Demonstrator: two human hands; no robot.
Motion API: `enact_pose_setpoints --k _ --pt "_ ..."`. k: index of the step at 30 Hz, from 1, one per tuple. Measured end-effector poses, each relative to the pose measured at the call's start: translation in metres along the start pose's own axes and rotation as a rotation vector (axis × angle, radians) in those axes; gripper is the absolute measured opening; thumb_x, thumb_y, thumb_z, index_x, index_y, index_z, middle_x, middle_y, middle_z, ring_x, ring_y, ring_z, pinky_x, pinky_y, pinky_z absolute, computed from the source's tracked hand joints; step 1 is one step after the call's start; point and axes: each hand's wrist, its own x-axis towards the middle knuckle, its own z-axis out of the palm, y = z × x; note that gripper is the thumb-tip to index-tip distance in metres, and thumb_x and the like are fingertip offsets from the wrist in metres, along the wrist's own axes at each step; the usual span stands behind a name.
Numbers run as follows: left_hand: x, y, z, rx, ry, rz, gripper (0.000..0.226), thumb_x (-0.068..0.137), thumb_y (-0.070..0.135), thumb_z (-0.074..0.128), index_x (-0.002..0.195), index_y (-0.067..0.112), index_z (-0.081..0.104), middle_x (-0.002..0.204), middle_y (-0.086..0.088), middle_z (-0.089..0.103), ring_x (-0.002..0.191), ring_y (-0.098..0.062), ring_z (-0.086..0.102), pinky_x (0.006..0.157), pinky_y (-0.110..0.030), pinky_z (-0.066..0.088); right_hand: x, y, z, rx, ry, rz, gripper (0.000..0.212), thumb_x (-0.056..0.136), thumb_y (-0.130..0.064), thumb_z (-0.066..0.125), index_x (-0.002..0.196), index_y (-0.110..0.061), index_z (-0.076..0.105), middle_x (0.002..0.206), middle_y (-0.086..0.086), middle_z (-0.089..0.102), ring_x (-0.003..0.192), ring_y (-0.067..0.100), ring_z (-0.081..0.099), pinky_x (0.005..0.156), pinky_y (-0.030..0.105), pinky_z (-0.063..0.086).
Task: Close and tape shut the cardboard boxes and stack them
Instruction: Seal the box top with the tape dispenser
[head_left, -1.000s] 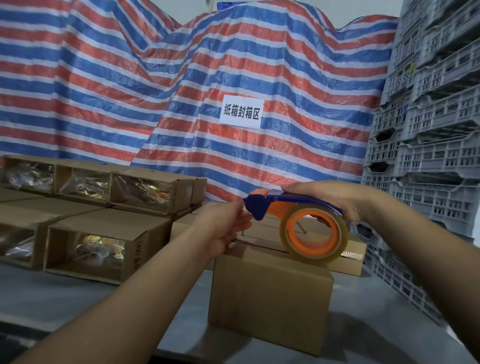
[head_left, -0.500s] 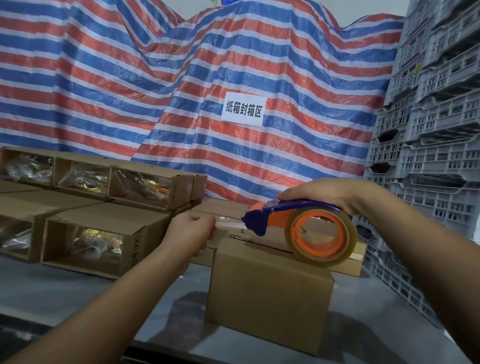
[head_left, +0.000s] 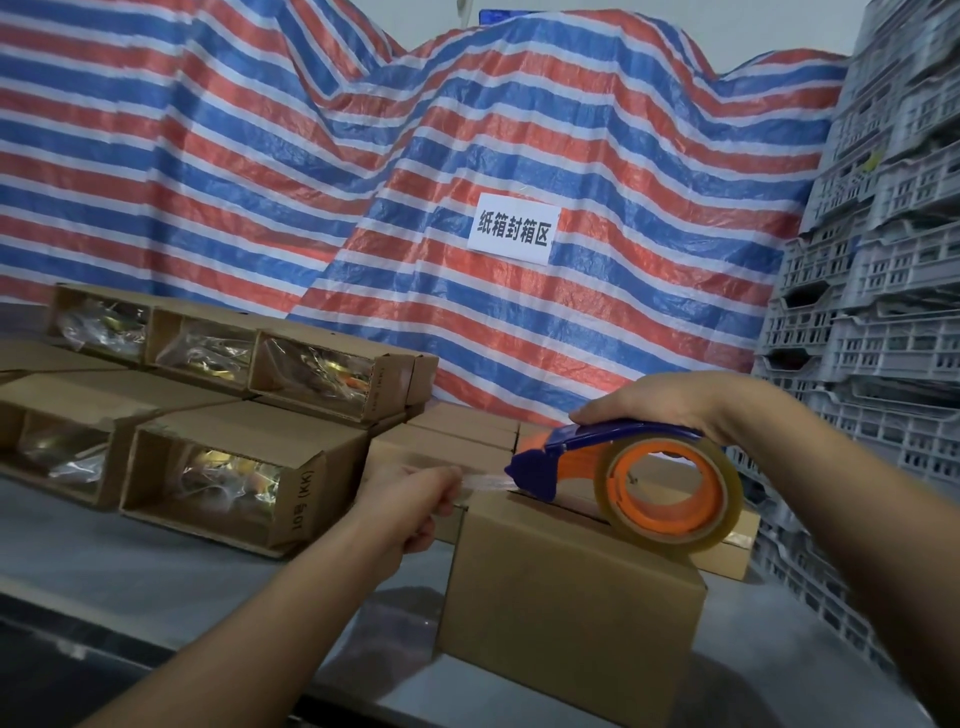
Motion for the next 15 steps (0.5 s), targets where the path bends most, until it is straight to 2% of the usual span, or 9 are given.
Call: enact_pose_setpoints --k 5,8,10,11,13,15 --pt "0.005 -0.013 0.004 0.033 -0.014 -0.024 0.019 0.093 0.029 0.063 0.087 0.011 0.064 0.074 -0.003 0.058 0.055 -0.012 0.042 0.049 -0.023 0.039 0.005 0.001 -0.001 -0.047 0.003 -0.029 0.025 0.102 -0.045 0.049 0.106 -0.023 0.060 0.072 -0.004 0.074 0.059 0.004 0.068 0.055 0.012 0.052" --pt "0.003 -0.020 0.011 0.017 -0.053 -0.084 0.026 0.094 0.035 0.061 0.096 0.009 0.065 0.076 -0.004 0.058 0.053 -0.011 0.040 0.047 -0.021 0.036 0.009 0.004 -0.003 -0.153 -0.001 -0.086 0.021 0.103 -0.041 0.048 0.108 -0.025 0.060 0.075 -0.006 0.074 0.062 0.003 0.068 0.053 0.010 0.050" --pt "0.002 -0.021 0.013 0.004 -0.080 -0.102 0.027 0.094 0.037 0.061 0.095 0.010 0.064 0.072 -0.002 0.056 0.053 -0.010 0.038 0.047 -0.020 0.033 0.011 0.007 -0.002 -0.153 -0.007 -0.115 0.019 0.103 -0.036 0.050 0.111 -0.023 0.062 0.073 -0.006 0.073 0.061 0.003 0.069 0.053 0.010 0.050" --pt "0.002 -0.021 0.013 0.002 -0.090 -0.104 0.026 0.094 0.037 0.061 0.094 0.011 0.063 0.071 -0.002 0.056 0.053 -0.010 0.038 0.046 -0.020 0.033 0.010 0.007 -0.002 -0.193 0.000 -0.125 0.018 0.103 -0.033 0.052 0.114 -0.024 0.062 0.081 -0.005 0.074 0.070 0.005 0.072 0.053 0.008 0.050" --pt "0.001 -0.021 0.013 0.006 -0.102 -0.106 0.026 0.093 0.038 0.060 0.092 0.012 0.062 0.070 -0.001 0.055 0.052 -0.010 0.038 0.046 -0.020 0.032 0.007 0.004 -0.002 -0.364 0.022 -0.155 0.022 0.104 -0.031 0.052 0.124 -0.027 0.058 0.109 -0.002 0.071 0.100 0.012 0.069 0.058 0.004 0.049" --pt "0.000 -0.021 0.012 0.025 -0.108 -0.110 0.027 0.093 0.039 0.060 0.093 0.012 0.062 0.070 -0.002 0.056 0.053 -0.011 0.039 0.047 -0.020 0.032 0.006 0.001 -0.002 -0.511 -0.003 -0.208 0.034 0.103 -0.029 0.054 0.136 -0.024 0.053 0.123 0.000 0.066 0.112 0.017 0.063 0.062 0.000 0.047"
